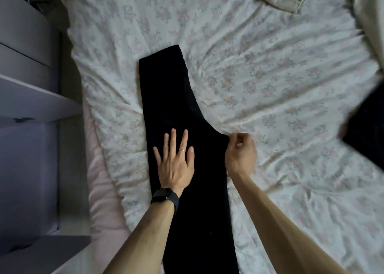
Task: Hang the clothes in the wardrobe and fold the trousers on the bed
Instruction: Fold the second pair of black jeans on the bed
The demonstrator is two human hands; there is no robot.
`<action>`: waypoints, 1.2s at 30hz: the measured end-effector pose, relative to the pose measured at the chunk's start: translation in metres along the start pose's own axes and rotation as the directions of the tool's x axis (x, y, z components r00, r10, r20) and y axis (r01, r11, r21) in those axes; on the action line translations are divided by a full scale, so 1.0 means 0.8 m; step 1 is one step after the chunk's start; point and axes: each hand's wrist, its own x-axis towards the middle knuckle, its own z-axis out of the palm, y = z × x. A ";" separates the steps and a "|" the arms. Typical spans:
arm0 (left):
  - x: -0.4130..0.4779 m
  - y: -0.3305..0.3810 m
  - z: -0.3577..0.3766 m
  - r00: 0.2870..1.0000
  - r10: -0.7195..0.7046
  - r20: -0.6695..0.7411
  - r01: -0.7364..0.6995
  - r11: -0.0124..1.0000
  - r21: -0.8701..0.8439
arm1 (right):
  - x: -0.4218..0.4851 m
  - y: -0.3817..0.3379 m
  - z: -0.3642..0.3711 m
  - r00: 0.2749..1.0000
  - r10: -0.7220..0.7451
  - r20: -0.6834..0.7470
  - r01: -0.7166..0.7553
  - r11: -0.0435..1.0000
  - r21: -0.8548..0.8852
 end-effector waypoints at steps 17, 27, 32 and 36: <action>-0.154 -0.075 0.048 0.986 0.135 -0.098 -0.119 0.981 0.154 | -0.141 0.105 0.009 0.489 -0.679 0.548 0.862 0.283 -0.420; -0.341 -0.101 0.092 0.952 -0.288 -0.105 0.248 0.925 -0.289 | -0.226 0.223 -0.107 0.742 -0.498 0.449 0.650 0.699 -0.298; -0.371 -0.095 0.103 0.899 -0.430 -0.080 0.312 0.758 -0.572 | -0.305 0.268 -0.115 0.928 -0.143 0.344 0.211 0.963 -0.170; -0.408 -0.112 0.119 0.878 -0.478 0.030 0.357 0.613 -0.705 | -0.333 0.299 -0.120 0.918 0.116 0.379 -0.054 0.984 -0.172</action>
